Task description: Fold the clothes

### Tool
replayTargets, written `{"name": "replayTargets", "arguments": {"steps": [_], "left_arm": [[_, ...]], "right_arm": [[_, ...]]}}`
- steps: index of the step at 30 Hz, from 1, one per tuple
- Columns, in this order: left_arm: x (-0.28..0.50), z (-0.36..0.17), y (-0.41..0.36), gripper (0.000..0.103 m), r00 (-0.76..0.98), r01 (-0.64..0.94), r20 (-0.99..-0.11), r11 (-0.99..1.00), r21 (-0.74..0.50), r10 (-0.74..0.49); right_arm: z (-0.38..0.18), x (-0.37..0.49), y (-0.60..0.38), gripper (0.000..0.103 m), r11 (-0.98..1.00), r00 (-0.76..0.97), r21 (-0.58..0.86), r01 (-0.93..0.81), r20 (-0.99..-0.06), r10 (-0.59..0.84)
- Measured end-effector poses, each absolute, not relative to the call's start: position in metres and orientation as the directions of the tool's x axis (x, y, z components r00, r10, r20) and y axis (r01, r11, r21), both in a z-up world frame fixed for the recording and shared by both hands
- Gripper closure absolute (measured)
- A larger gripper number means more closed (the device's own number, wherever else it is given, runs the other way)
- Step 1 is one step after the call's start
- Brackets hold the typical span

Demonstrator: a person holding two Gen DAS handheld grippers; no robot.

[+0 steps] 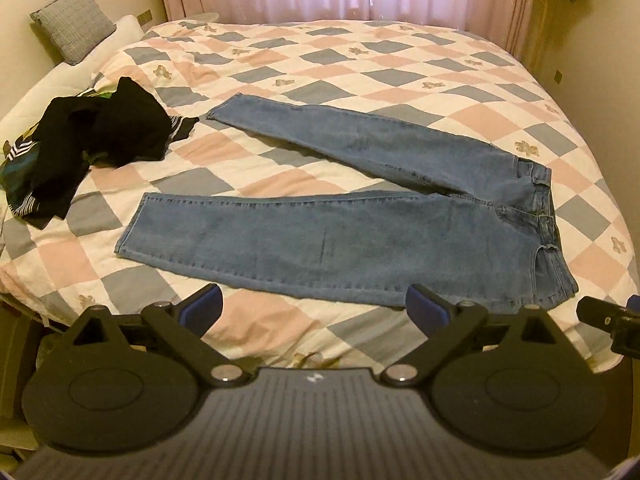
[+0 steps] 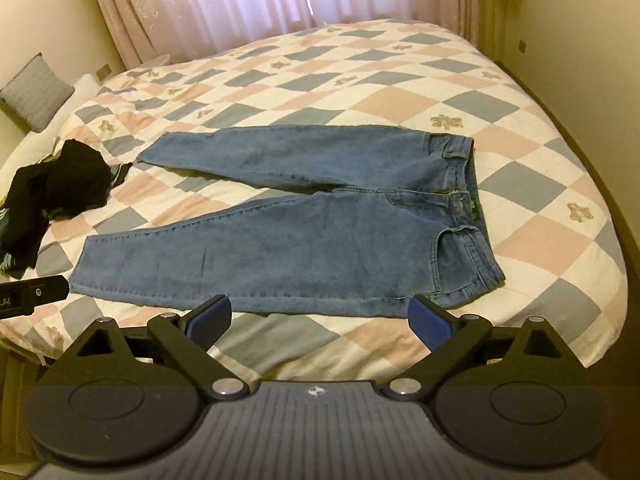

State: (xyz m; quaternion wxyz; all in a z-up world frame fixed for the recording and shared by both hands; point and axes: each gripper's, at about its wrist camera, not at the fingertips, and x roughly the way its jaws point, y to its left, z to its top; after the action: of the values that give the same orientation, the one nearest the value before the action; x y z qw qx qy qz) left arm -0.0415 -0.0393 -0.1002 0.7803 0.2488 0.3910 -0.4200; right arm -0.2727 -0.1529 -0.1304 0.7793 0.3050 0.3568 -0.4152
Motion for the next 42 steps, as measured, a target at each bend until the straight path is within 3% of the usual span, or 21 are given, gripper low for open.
{"name": "replayTargets", "arguments": {"steps": [42], "left_arm": [[-0.072, -0.087, -0.025, 0.003, 0.355, 0.861, -0.807, 0.501, 0.086, -0.471]], "right_arm": [[-0.133, -0.316, -0.151, 0.002, 0.437, 0.373, 0.179, 0.882, -0.832, -0.411]]}}
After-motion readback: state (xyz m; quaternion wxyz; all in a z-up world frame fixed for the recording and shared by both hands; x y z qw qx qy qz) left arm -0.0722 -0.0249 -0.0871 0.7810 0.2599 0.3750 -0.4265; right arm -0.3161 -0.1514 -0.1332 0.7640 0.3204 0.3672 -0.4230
